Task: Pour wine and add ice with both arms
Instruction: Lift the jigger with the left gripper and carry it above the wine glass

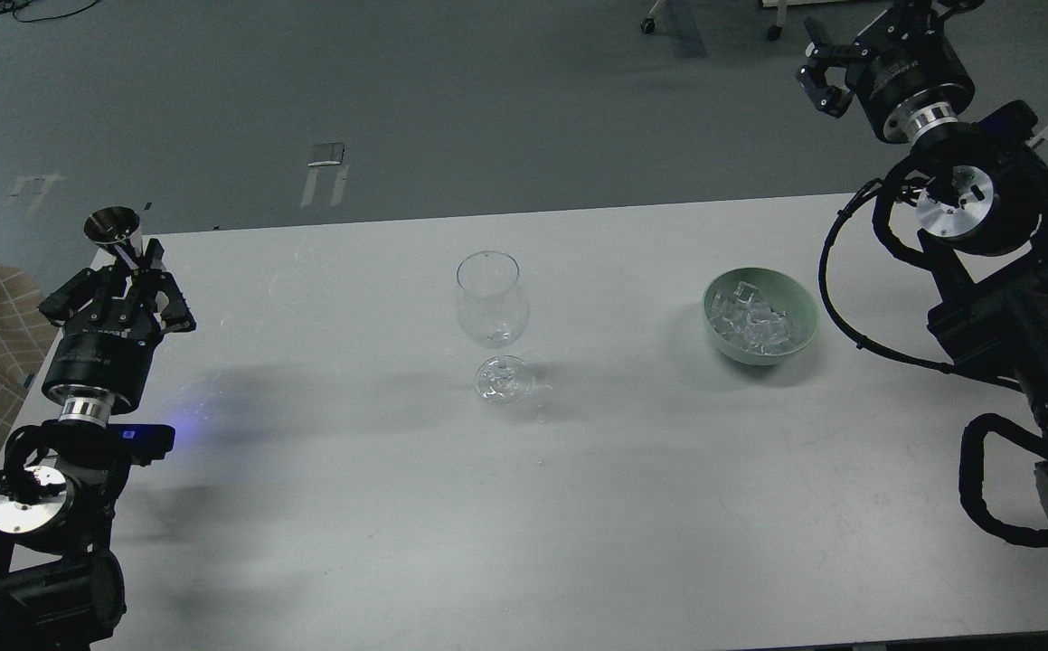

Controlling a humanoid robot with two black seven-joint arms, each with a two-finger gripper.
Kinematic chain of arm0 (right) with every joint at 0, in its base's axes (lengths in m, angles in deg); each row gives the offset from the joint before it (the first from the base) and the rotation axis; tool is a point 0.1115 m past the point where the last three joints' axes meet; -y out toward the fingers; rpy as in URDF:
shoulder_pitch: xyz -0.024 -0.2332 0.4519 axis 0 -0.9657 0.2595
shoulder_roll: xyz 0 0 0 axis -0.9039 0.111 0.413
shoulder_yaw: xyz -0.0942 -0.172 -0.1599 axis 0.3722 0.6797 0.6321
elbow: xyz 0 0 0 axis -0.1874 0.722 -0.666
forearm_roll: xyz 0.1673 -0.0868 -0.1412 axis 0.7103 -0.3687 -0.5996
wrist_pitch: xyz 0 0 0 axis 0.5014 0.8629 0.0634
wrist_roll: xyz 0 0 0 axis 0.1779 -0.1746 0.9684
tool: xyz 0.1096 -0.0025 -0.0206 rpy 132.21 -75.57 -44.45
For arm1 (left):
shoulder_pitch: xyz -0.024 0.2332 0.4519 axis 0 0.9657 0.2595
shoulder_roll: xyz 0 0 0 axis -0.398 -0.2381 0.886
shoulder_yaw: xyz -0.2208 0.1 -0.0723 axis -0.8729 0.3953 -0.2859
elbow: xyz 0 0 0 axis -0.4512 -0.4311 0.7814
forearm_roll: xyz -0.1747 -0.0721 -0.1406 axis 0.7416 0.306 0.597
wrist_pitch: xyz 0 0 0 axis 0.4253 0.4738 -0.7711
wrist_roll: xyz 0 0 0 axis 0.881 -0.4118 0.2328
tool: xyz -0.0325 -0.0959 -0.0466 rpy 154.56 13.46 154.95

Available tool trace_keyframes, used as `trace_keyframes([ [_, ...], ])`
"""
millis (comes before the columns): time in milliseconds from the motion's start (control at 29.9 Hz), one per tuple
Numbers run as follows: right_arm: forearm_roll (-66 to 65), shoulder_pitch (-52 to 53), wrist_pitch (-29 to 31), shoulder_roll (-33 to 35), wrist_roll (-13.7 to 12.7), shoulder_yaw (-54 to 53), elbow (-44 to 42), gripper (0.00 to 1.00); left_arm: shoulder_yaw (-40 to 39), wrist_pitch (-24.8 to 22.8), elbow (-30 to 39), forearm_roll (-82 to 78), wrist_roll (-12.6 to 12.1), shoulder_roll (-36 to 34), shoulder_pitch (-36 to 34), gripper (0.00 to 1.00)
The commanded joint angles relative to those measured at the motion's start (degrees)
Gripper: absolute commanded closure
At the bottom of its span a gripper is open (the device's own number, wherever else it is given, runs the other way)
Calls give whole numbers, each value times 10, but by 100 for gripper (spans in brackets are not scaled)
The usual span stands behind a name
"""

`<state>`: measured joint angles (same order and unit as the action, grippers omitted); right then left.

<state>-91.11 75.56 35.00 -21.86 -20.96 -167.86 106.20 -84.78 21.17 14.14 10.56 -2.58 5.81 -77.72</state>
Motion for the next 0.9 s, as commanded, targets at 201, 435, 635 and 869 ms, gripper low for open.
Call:
trace_keyframes([
  [201, 0, -3, 2, -1, 0, 0, 2, 0, 5, 59, 118, -1, -9, -6, 24, 100],
  [435, 1, -5, 2, -3, 0, 0, 5, 0, 26, 88, 153, -5, -15, -8, 22, 100],
  [635, 1, -6, 3, -3, 0, 0, 4, 0, 45, 122, 191, -56, -17, -8, 23, 100],
  [869, 1, -8, 4, -3, 0, 0, 4, 0, 65, 157, 235, -71, -60, -6, 25, 100],
])
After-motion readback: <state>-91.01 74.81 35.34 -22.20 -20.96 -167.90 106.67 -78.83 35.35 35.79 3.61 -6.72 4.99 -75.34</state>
